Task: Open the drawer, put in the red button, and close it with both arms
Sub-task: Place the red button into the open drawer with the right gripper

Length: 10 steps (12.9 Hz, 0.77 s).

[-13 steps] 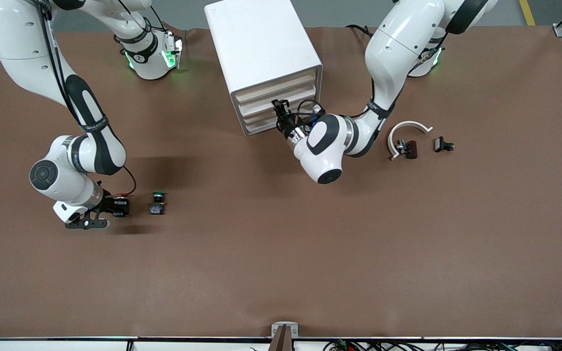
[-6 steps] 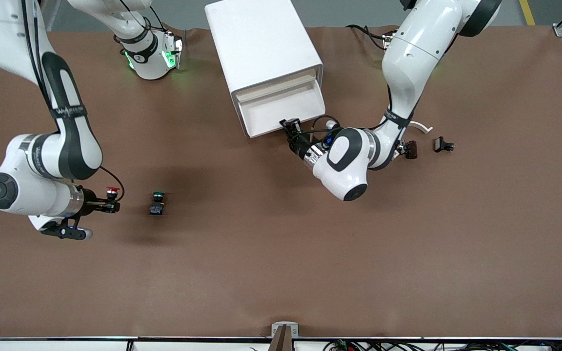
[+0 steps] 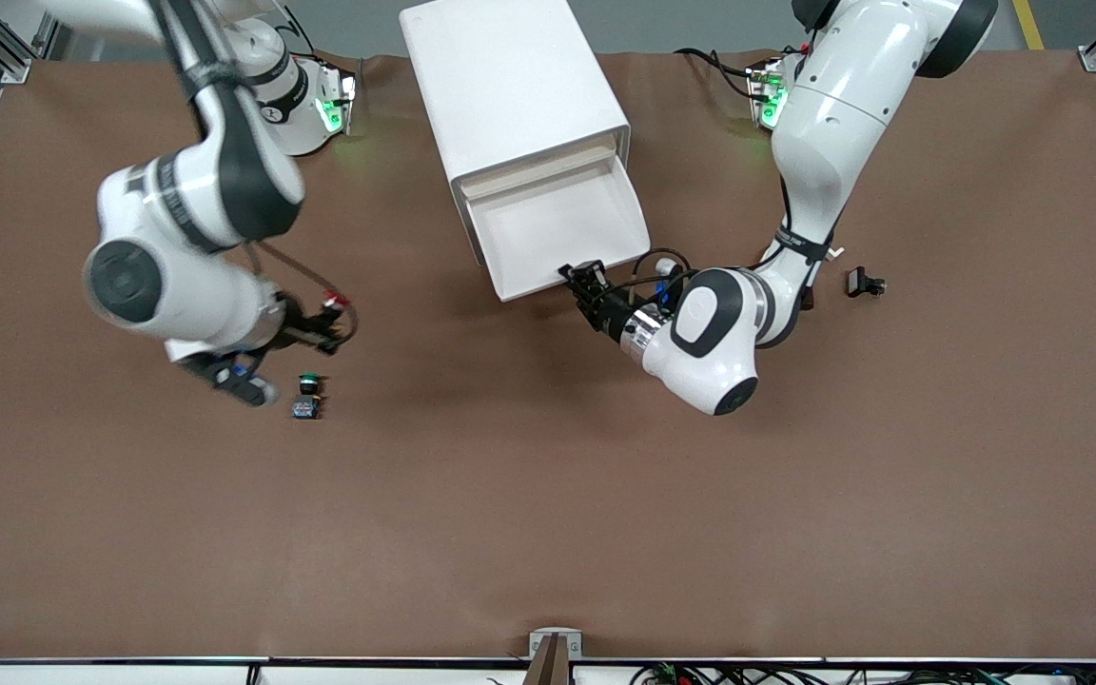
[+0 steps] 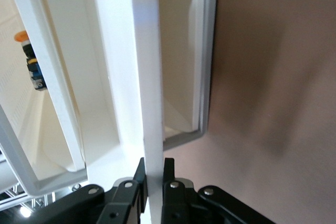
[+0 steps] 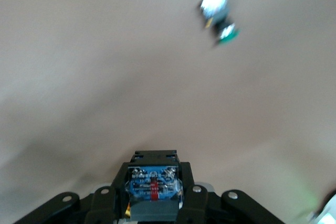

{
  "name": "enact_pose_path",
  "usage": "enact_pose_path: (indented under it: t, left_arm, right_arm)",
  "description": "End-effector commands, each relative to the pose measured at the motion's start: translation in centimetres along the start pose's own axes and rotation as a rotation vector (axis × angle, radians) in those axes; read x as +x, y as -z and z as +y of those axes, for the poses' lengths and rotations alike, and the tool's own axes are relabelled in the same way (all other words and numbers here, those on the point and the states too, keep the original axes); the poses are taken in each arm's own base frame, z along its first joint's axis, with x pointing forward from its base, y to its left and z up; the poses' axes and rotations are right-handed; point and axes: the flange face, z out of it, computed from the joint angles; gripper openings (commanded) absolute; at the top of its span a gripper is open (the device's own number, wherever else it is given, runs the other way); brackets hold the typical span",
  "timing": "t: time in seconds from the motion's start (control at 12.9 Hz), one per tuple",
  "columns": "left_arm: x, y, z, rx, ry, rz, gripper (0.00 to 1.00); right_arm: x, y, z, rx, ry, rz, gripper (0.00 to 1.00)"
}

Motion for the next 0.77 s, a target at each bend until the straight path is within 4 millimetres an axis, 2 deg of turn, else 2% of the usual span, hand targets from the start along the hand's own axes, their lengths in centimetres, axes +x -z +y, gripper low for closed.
enact_pose_path:
  t: [0.0,0.08,0.15,0.23,0.39,0.62,0.7]
  left_arm:
    - [-1.4,0.6,0.0,-0.025,-0.027,-0.041,0.25]
    - [-1.4,1.0,0.0,-0.029,-0.029,-0.046,0.33]
    - [-1.7,1.7,-0.3,-0.036,-0.037,-0.054,0.99]
    - [-1.9,2.0,-0.4,-0.039,-0.043,-0.058,1.0]
    - [-2.6,3.8,-1.3,-0.062,-0.092,-0.069,1.0]
    - [-2.9,8.1,-2.3,-0.14,-0.138,-0.063,1.0]
    - [-2.7,9.7,-2.3,-0.173,-0.159,-0.057,1.0]
  right_arm:
    - [-7.5,-0.3,-3.7,0.004,-0.127,-0.002,0.0]
    - [-10.1,-0.4,-5.2,0.011,-0.16,0.009,0.0]
    - [-12.6,-0.7,-6.5,0.021,-0.181,0.02,0.0]
    - [-14.7,-1.2,-7.8,0.038,-0.214,0.032,0.0]
    - [-19.1,-2.3,-9.9,0.072,-0.257,0.047,0.0]
    - [-24.8,-4.3,-12.3,0.121,-0.301,0.071,0.0]
    - [-25.5,-4.8,-12.7,0.131,-0.312,0.08,0.0]
